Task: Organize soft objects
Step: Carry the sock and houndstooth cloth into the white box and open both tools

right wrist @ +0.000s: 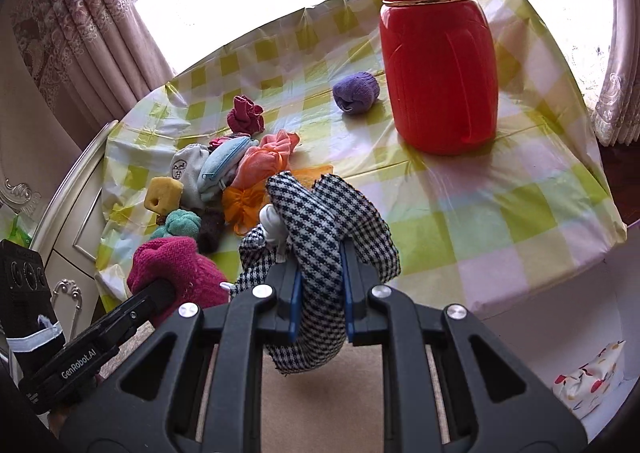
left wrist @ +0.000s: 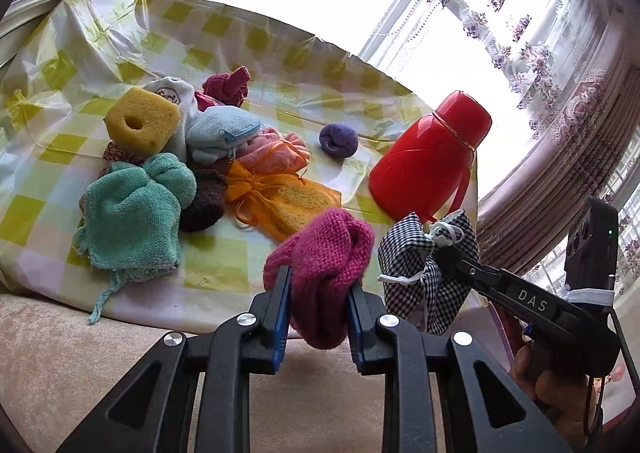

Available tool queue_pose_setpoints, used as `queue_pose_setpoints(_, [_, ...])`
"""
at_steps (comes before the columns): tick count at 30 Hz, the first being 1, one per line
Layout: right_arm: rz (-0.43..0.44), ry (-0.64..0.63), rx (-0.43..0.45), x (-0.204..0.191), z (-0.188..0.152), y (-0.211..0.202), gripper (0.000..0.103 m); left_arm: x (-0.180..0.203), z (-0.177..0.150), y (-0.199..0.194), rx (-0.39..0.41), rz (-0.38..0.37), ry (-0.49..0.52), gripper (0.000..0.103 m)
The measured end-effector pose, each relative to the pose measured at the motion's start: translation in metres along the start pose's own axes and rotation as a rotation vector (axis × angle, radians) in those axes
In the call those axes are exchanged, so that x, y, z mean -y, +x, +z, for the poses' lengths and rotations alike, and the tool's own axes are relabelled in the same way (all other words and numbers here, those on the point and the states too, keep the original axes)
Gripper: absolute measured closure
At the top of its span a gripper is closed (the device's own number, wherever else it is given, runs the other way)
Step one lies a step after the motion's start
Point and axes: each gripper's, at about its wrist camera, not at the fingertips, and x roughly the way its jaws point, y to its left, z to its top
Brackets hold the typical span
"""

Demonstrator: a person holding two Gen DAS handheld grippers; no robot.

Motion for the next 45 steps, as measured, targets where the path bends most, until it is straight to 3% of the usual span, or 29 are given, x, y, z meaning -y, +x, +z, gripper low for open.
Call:
queue_pose_setpoints(10, [-0.109, 0.091, 0.041, 0.076, -0.013, -0.053, 0.084, 0.065, -0.008, 0.013, -0.061, -0.143, 0.117, 0.077])
queue_pose_setpoints(24, [-0.209, 0.183, 0.063, 0.141, -0.033, -0.093, 0.083, 0.16, -0.043, 0.046, -0.247, -0.329, 0.268, 0.076])
queue_pose_setpoints(27, [-0.228, 0.203, 0.052, 0.153, -0.04, -0.098, 0.08, 0.173, -0.05, 0.051, -0.277, -0.344, 0.295, 0.069])
queue_pose_setpoints(33, [-0.241, 0.239, 0.017, 0.172, -0.049, -0.096, 0.068, 0.18, -0.056, 0.057, -0.301, -0.322, 0.321, 0.067])
queue_pose_setpoints(45, [-0.249, 0.268, 0.03, 0.182, -0.05, -0.101, 0.064, 0.177, -0.054, 0.055, -0.289, -0.305, 0.313, 0.066])
